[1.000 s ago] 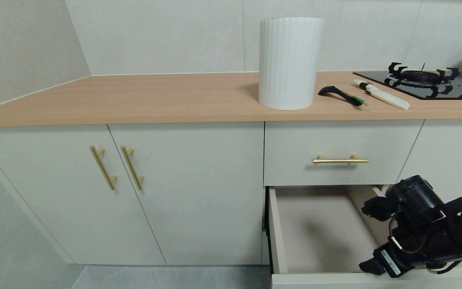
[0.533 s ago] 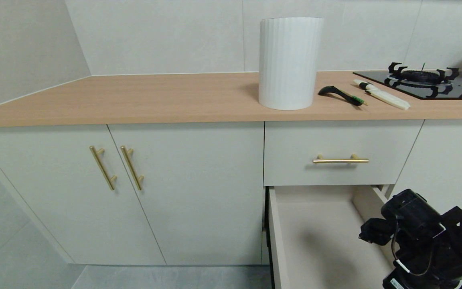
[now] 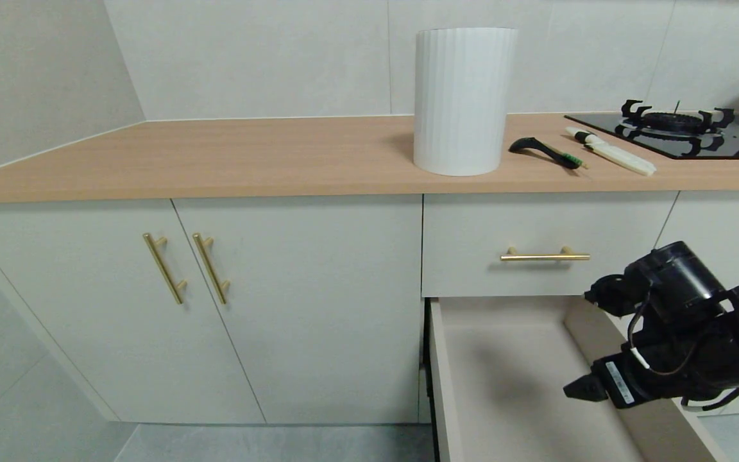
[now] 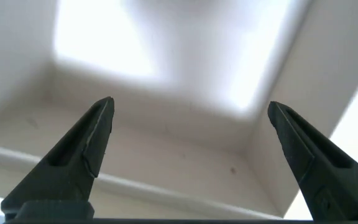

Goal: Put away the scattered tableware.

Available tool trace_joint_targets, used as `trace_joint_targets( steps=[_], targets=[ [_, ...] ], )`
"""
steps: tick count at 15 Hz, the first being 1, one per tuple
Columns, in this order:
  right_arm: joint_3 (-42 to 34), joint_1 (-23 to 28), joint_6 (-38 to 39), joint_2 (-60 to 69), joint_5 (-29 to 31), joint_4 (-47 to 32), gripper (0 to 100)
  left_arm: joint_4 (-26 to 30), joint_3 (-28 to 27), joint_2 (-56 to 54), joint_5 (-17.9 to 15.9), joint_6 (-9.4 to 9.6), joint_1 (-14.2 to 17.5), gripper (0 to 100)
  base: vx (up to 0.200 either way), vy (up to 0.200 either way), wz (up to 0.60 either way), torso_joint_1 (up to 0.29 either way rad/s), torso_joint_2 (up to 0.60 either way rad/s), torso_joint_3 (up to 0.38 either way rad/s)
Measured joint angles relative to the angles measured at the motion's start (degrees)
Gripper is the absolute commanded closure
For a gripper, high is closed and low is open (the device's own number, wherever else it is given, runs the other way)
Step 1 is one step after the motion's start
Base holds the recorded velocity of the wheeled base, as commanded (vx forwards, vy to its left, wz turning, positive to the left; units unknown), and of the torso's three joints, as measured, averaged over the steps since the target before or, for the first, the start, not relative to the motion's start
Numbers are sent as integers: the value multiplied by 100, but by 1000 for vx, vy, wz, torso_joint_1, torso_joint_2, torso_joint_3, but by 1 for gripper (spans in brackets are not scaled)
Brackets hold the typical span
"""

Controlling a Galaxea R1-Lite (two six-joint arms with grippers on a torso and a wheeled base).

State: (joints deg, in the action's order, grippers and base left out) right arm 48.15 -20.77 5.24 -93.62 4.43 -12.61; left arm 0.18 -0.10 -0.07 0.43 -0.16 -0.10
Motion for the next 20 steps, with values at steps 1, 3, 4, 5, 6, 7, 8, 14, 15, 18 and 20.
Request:
trace_joint_targets(
  steps=[1, 3, 4, 5, 6, 7, 8, 14, 15, 18, 20],
  targets=[
    [9, 38, 12, 101, 6, 196, 0, -2, 0, 0, 0, 0, 0, 0, 0, 0, 0, 0, 0, 0],
    [-9, 83, 12, 289, 13, 271, 0, -2, 0, 0, 0, 0, 0, 0, 0, 0, 0, 0, 0, 0],
    [-13, 94, 12, 357, 17, 279, 0, -2, 0, 0, 0, 0, 0, 0, 0, 0, 0, 0, 0, 0],
    [-20, 96, 12, 432, 24, 282, 0, 0, 0, 0, 0, 0, 0, 0, 0, 0, 0, 32, -193, -163],
    [-20, 101, 12, 490, 35, 317, 0, 0, 0, 0, 0, 0, 0, 0, 0, 0, 0, 66, -290, -246],
    [-20, 101, 12, 536, 39, 319, 0, -5, 0, 0, -2, 0, 0, 0, 0, 0, 0, 76, -212, -281],
    [-23, 99, 12, 580, 39, 328, 0, 4, 0, 0, 0, 0, 0, 0, 0, 0, 0, 90, -159, -281],
    [-34, 101, 12, 641, 41, 330, 0, 0, 0, 0, -2, 2, 0, 0, 0, 0, 0, 137, -508, -308],
    [-34, 107, 12, 644, 44, 330, 0, 0, 0, 0, -2, 0, 0, 0, 0, 0, 0, 163, -456, -290],
    [-34, 101, 12, 644, 41, 330, 0, 2, 0, 0, 0, 0, 0, 0, 0, 0, 0, 183, -468, -292],
    [-34, 101, 12, 645, 41, 328, 0, 0, 0, 0, 4, 0, 2, 0, 0, 0, 0, 193, -476, -288]
  ],
)
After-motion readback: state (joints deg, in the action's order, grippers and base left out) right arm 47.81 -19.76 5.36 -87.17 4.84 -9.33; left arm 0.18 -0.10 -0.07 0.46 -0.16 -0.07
